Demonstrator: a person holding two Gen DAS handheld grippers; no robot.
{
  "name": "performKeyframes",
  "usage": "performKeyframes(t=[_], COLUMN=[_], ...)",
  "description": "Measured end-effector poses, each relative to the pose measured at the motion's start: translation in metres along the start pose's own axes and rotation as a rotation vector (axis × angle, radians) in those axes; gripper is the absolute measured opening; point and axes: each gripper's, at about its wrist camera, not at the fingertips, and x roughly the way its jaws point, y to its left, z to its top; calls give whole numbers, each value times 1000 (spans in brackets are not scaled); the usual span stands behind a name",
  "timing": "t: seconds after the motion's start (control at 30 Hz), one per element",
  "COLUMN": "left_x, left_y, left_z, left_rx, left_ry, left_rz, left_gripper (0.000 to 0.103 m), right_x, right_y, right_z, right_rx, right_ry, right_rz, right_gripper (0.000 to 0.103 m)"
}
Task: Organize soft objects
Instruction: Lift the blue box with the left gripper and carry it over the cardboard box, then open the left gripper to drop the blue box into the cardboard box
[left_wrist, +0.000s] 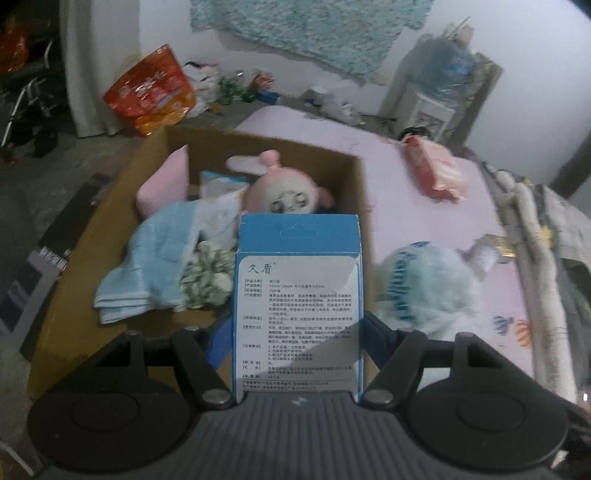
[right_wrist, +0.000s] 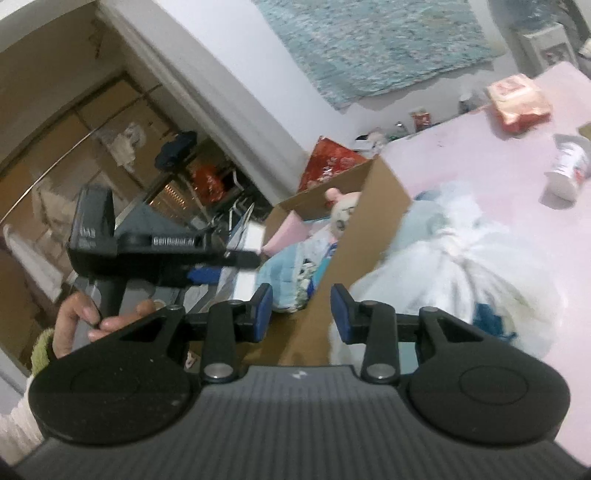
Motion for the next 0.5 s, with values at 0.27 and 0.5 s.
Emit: performKeyframes(t=[0.27, 0.5], left_x=[22, 49], left_y=[33, 61], left_z=[-5, -10], left_rx=[-56, -109], left_ry=[55, 156], left_rz=[87, 240], left_gripper=[72, 72], right_x=[0, 13], right_y=[-22, -14], right_z=[-13, -21], right_rx=[56, 61], right_ry=[30, 78], right_rz=[-8, 50], right_gripper=[35, 35])
